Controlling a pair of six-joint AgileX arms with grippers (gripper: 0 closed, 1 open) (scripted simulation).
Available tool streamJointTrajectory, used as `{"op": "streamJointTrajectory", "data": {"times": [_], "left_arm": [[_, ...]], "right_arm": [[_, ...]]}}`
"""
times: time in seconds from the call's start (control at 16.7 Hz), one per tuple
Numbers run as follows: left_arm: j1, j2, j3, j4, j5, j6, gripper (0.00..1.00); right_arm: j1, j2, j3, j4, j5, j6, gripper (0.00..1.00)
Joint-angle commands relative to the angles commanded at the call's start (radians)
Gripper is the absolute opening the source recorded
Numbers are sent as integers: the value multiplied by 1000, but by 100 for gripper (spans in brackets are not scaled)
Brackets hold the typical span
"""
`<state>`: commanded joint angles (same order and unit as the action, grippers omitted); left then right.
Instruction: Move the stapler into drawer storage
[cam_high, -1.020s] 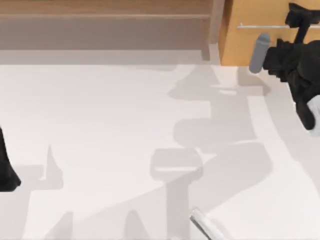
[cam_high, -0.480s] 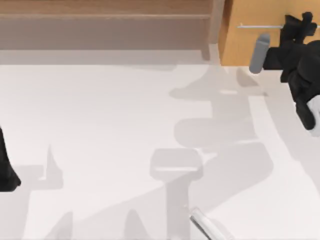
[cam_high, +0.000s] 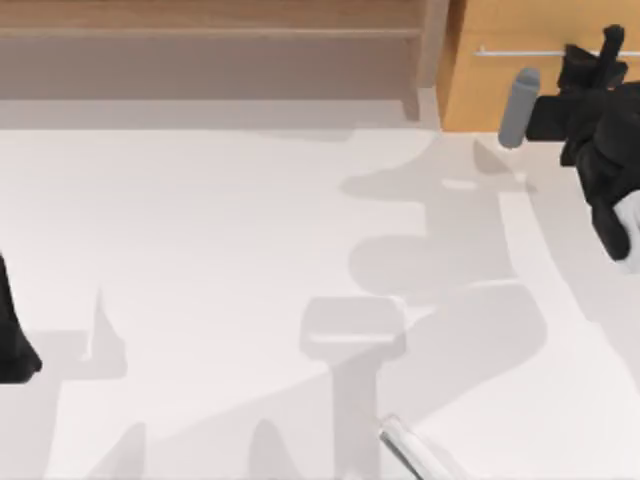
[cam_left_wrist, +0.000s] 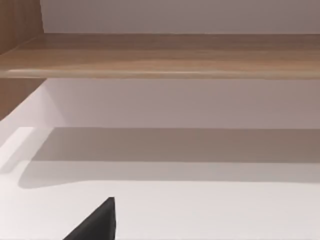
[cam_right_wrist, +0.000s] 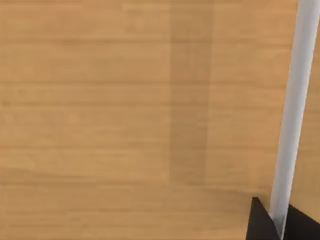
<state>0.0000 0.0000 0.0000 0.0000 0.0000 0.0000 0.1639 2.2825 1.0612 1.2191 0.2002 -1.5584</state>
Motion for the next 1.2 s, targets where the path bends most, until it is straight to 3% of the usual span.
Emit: {"op": "streamJointTrajectory", "data": {"times": [0.36, 0.84, 1.2], "left_arm": [[0, 0, 0, 0, 0, 0, 100], [0, 0, 0, 0, 0, 0, 100], [0, 0, 0, 0, 0, 0, 100]], "right_arm": [[5, -8, -18, 7, 3, 7, 0], [37, -121, -283, 154, 34, 4, 0], [38, -127, -300, 168, 37, 2, 0]]}}
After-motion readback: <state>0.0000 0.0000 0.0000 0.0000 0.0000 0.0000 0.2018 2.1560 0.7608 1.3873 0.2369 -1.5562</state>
